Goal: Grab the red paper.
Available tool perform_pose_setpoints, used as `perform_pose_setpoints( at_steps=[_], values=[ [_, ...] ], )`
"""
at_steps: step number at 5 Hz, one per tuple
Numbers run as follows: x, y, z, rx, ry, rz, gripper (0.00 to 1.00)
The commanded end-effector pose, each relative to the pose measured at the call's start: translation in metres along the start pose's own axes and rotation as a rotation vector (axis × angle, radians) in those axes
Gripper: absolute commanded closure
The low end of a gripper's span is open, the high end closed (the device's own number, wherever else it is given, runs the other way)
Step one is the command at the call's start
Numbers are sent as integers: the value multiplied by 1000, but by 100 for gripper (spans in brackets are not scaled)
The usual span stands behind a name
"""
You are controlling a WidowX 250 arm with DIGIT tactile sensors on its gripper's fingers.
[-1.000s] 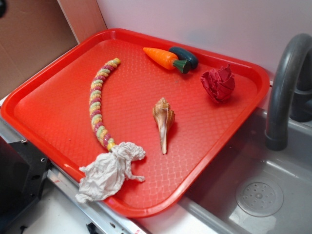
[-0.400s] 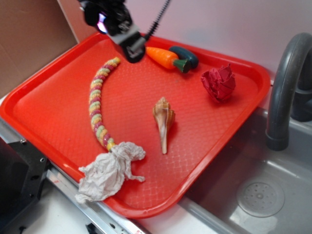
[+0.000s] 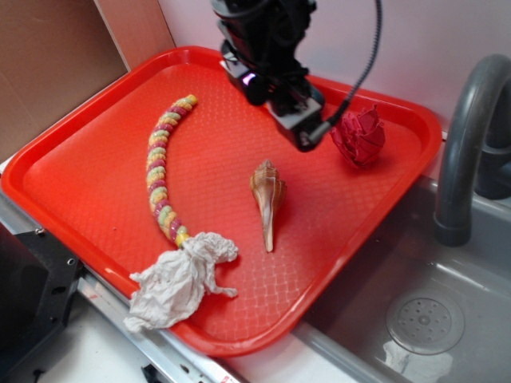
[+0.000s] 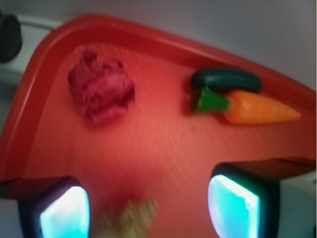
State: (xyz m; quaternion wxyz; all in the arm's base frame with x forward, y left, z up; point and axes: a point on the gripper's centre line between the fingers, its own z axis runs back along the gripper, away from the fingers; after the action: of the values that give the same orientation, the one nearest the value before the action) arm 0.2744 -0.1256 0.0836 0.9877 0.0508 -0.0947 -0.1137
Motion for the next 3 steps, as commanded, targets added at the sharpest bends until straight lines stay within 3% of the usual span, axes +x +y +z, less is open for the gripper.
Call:
perform_pose_setpoints(
  at_steps=[1, 2, 3],
  values=[
    [48, -18, -13, -59, -82, -10, 0],
    [63, -23, -23, -86, -75, -23, 0],
    [72, -20, -39, -95, -28, -26, 0]
  ],
)
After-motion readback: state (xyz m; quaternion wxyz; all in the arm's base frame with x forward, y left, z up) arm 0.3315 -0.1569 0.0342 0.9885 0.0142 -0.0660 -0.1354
